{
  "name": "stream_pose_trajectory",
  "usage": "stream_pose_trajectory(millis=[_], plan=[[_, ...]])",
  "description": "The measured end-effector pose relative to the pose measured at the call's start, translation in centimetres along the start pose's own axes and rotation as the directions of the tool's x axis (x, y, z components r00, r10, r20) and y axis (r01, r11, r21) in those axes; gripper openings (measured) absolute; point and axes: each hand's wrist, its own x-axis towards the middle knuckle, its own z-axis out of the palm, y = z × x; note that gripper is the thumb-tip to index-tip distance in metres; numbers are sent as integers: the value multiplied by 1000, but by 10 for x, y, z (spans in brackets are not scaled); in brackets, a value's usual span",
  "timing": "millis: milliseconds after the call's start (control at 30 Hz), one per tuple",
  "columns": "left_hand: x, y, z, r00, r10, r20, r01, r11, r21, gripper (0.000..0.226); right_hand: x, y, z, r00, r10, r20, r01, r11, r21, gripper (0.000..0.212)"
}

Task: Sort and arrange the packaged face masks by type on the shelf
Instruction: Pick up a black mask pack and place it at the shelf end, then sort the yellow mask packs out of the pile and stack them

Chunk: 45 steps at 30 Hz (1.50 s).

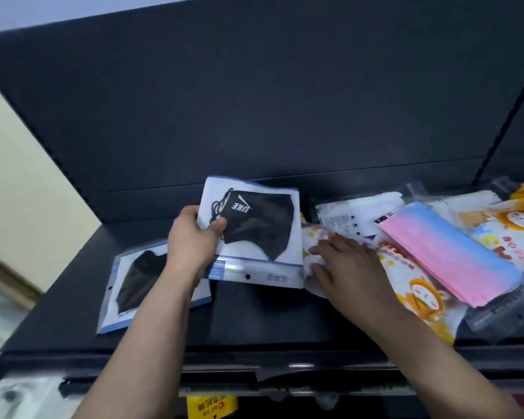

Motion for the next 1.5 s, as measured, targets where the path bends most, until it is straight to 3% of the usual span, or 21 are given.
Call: stream_pose_trajectory(millis=[167,267,400,467,567,767,900,1233,1500], plan=[[4,-41,-70,986,-104,-133,107,994,15,23,12,-62,21,977,-210,38,206,975,87,31],[8,-64,-110,972,-91,-215,144,959,245,29,14,-97,34,956,-283,83,272,954,125,38],[5,-92,-125,971,-55,-232,182,799,574,52,9,-122,48,942,-312,121,301,948,101,39],[2,-100,-120,984,4,-177,127,678,723,59,5,-126,50,945,-299,133,291,954,75,38],[4,-97,-113,989,123,-77,-3,543,840,44,2,-125,48,958,-256,133,252,967,40,36],[5,-58,-68,926,271,263,-377,691,616,22,-12,-114,38,993,-97,71,99,995,-20,29],[-7,-36,-27,848,319,423,-504,733,457,23,-28,-87,18,998,46,50,-42,995,-90,26],[-62,23,78,657,401,638,-674,692,259,20,-83,10,-36,943,324,-71,-332,924,-192,24],[-104,61,161,619,403,674,-716,642,273,22,-121,99,-64,900,427,-91,-436,886,-156,21]])
